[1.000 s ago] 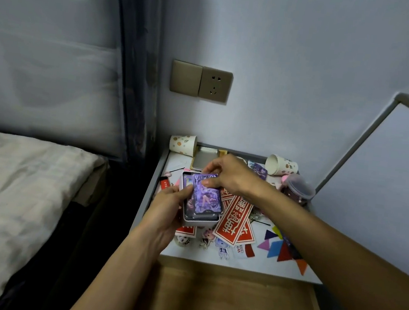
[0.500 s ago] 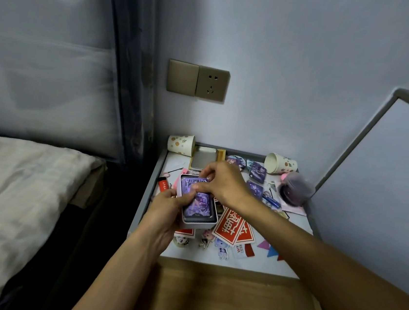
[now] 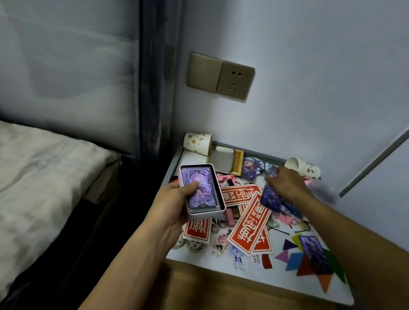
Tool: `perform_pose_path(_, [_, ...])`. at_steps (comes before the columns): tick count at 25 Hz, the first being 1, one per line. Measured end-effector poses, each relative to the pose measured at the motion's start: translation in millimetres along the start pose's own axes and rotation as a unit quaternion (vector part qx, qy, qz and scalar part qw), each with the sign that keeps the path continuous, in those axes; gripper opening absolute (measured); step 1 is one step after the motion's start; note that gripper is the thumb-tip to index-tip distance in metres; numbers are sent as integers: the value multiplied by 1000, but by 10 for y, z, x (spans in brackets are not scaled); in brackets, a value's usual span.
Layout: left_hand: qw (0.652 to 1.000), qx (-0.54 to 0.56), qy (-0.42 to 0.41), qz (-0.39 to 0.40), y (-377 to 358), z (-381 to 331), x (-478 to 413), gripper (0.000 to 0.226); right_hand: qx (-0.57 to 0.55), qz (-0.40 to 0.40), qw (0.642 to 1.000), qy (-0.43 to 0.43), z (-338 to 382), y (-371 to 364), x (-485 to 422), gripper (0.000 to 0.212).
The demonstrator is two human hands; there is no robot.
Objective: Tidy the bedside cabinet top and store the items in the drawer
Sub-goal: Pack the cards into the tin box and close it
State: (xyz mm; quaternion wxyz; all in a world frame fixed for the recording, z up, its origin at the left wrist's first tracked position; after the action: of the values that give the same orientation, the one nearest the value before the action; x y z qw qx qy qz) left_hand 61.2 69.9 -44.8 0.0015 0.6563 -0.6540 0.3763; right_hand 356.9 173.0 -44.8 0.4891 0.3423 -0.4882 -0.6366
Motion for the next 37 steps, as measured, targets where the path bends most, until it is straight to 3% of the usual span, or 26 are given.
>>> perform_pose_path(4, [1000,4,3,-3,56,-36,-105,19,42,-1,998,-37,-34,-244,-300,44])
perform_pose_path(8, [1000,-9,-3,-1,79,-80,-141,19,16,-33,995,-97,-103,-331,-468,34])
perform_pose_path(11, [1000,-4,-6,1,88,-106,-135,22,-28,-48,989,-135,-160,-309,-485,39])
perform_pose_path(16, [1000,-11,-4,-1,72,-118,-85,24,-104,-115,985,-71,-26,-193,-439,45])
perform_pose_path(20, [1000,-4,-3,-7,117,-148,-74,25,-141,-74,987,-15,260,-224,-405,44])
perform_pose_path(22, [1000,-6,-4,-9,138,-150,-73,25,-122,-53,991,-32,323,-330,-418,38])
perform_pose_path(27, [1000,7,-9,-7,174,-189,-97,23,-105,-31,989,-101,351,-469,-486,64])
perform_pose_path(32, [1000,10,-16,-2,192,-200,-118,23,-136,-5,985,-105,300,-426,-554,62])
perform_pose_path(37, [1000,4,-11,1,172,-183,-113,22,-163,-98,973,-132,169,-217,-483,50])
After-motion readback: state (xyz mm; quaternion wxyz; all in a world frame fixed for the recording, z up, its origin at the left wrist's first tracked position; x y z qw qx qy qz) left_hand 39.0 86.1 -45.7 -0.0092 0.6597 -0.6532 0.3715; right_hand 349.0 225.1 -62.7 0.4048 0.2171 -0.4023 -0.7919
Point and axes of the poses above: each hand's wrist, its own x-axis away from the middle knuckle, its own y-axis out of the back of the hand, z = x × y, the point moved 6 cm from there along -x, towards the middle knuckle, and after that the axes turned 3 degrees about y, right-handed, at the moved point
